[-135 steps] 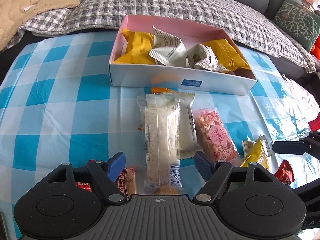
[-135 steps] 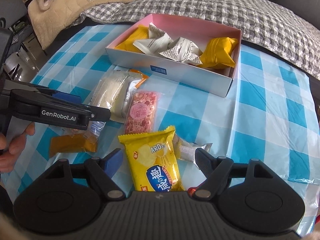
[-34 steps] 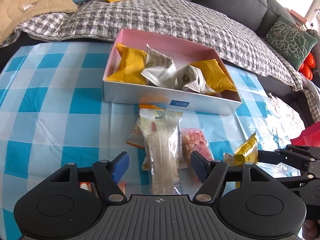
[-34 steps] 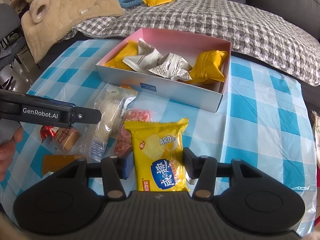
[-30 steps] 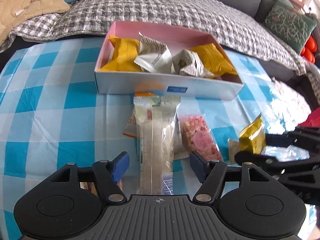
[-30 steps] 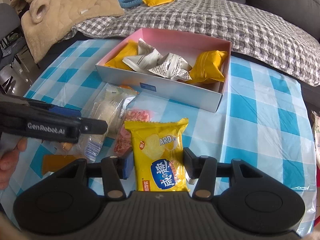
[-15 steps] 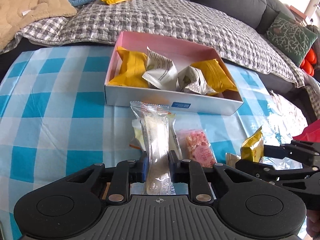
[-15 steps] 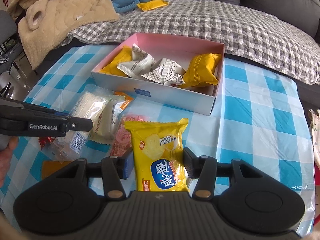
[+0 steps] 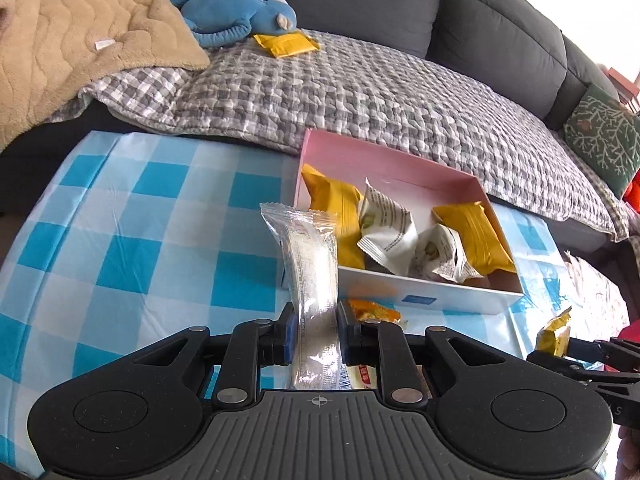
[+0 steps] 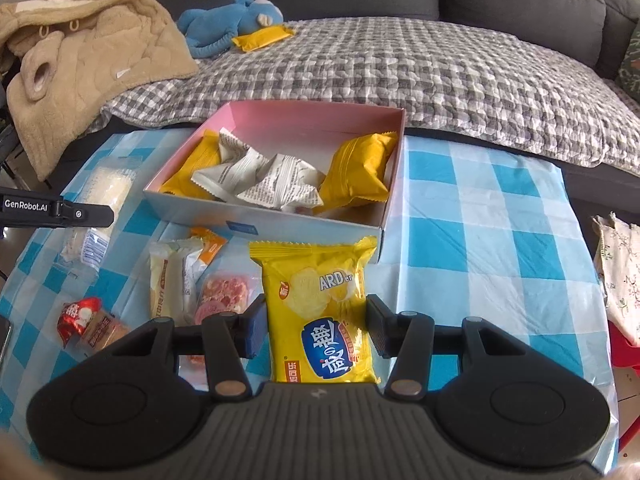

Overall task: Organize snacks
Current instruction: 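Lift the clear bar with the left tool into the box while the right tool carries the ARD pack there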

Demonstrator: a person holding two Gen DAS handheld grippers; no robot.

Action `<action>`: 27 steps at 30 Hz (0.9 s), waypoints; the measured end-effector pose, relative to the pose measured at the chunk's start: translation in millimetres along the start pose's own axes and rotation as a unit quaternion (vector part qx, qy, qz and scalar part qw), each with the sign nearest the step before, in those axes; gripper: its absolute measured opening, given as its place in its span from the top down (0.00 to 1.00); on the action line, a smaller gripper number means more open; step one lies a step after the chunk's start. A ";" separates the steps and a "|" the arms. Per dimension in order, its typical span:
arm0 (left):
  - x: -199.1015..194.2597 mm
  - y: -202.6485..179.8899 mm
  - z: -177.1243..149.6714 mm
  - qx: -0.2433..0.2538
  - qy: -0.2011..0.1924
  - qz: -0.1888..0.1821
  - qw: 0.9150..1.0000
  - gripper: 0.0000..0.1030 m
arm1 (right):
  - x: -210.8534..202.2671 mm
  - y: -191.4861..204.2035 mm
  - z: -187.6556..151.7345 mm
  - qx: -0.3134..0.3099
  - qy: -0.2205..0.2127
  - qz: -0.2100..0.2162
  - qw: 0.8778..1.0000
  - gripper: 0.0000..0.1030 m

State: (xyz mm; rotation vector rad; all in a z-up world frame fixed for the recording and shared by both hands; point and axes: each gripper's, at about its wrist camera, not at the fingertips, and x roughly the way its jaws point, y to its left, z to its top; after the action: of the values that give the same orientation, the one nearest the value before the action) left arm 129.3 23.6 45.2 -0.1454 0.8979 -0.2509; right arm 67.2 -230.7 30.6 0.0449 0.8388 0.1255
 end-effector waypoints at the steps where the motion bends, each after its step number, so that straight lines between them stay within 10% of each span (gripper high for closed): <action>1: 1.1 0.2 2.6 0.001 -0.004 0.001 1.000 0.83 | 0.6 -1.2 1.9 0.003 -0.004 -0.001 1.000 0.55; 15: 33.1 -17.2 39.2 -0.002 -0.019 -0.050 0.999 0.83 | 21.5 -25.2 31.2 0.048 -0.030 -0.017 0.998 0.55; 27: 93.4 -60.2 54.1 0.034 0.008 -0.078 0.996 0.82 | 70.8 -13.7 66.6 0.096 -0.026 0.068 0.993 0.55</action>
State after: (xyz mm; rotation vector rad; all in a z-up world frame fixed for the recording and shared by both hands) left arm 218.2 -58.9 21.9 -0.1518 0.8944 -0.4283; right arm 164.9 -234.6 21.5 0.2861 0.7931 0.1710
